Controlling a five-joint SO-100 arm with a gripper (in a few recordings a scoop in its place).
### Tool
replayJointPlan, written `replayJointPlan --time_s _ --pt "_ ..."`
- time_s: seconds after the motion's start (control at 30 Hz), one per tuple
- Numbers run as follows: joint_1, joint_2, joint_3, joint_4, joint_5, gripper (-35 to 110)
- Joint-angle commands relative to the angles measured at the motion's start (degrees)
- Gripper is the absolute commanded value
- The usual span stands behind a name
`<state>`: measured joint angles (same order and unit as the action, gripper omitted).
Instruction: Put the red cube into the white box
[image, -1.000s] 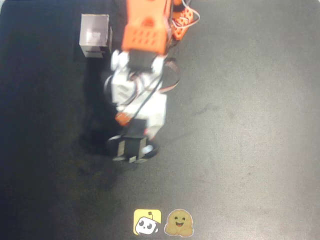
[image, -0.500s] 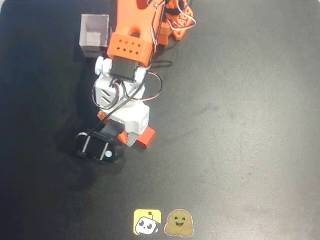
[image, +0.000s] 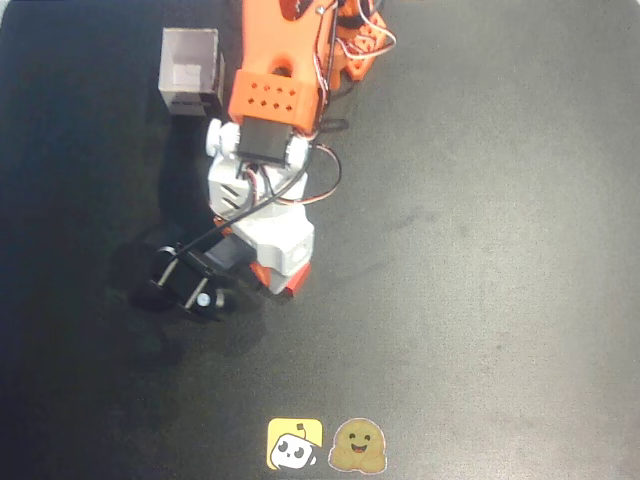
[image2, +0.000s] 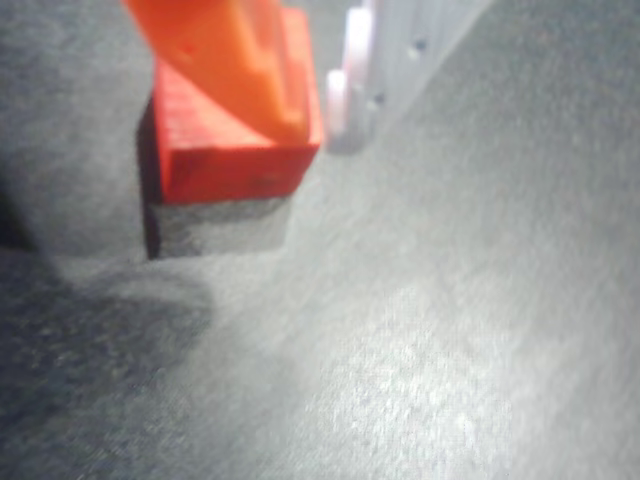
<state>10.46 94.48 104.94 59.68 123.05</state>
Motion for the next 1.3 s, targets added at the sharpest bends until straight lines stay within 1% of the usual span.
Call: replayJointPlan --time_s 0.0,0.1,0.27,0.67,0.8,0.87,1.03,1.27 --pt "0.4 0.5 -2.1 0.2 -0.1 0" --pt "0.9 -0.9 -5.1 1.6 -0.9 0" --pt "1.0 -1.0 -5.3 1.6 -2.1 0" --pt "-0.4 8.6 6.0 1.8 -3.7 0" --pt "-0.6 9.7 7.3 2.1 -4.0 0" --pt "-0.9 9.7 7.4 1.9 -3.7 11" --pt "-3.9 9.5 7.4 0.9 -1.1 23" --pt "-5.5 8.1 7.5 -1.9 0.3 27"
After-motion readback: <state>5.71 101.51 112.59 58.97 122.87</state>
